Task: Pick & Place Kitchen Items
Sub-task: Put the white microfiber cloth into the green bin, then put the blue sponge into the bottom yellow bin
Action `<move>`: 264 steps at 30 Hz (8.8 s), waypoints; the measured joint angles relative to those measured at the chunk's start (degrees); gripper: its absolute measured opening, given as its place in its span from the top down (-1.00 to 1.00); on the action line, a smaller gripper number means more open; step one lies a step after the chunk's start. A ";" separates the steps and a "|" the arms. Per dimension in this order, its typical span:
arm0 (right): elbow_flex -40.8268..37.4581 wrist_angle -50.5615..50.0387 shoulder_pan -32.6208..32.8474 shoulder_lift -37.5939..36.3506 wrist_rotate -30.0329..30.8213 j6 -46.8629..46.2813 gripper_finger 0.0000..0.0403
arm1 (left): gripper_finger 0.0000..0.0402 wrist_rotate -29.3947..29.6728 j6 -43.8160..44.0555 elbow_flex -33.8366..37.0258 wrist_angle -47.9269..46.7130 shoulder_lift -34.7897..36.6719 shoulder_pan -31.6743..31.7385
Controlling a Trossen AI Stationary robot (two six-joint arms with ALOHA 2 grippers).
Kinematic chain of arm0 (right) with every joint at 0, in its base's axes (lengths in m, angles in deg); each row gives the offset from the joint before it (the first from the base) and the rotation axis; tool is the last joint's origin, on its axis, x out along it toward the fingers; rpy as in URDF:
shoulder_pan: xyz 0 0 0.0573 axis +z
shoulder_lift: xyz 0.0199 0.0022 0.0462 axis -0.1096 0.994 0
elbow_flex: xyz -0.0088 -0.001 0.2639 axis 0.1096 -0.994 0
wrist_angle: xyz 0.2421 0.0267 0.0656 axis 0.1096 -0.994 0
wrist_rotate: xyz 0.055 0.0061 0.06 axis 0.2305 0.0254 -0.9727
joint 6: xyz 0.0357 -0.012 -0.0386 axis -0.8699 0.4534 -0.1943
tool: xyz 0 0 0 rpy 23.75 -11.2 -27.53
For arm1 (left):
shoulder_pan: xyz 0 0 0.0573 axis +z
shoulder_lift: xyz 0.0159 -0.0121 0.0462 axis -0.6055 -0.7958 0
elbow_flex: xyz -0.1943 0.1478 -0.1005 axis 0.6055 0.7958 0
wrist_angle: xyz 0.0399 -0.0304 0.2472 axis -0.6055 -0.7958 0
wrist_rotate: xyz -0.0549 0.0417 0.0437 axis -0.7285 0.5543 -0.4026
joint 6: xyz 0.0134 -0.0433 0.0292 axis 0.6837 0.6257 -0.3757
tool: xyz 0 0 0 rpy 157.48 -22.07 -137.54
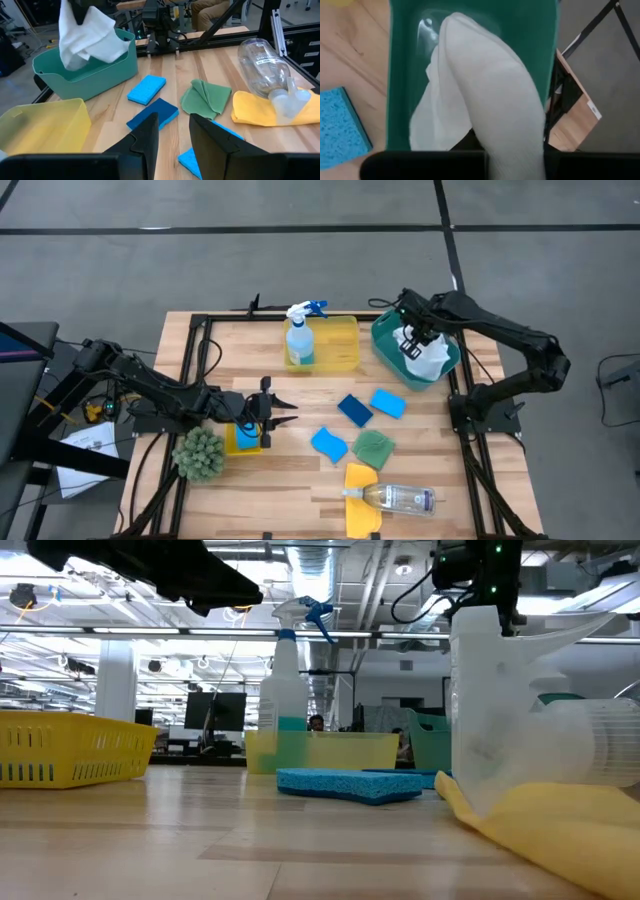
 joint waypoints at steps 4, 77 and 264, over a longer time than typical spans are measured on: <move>-2.07 2.86 -0.90 -0.02 -0.13 0.16 0.97 | 0.48 0.00 0.10 0.00 -0.13 0.00 0.00; -25.75 29.84 -7.85 7.12 -11.95 5.65 0.57 | 0.48 0.00 0.71 0.02 -1.49 0.00 0.00; -21.77 20.46 49.20 8.35 0.26 -57.61 0.17 | 0.48 0.01 4.97 2.71 0.61 -0.02 -0.02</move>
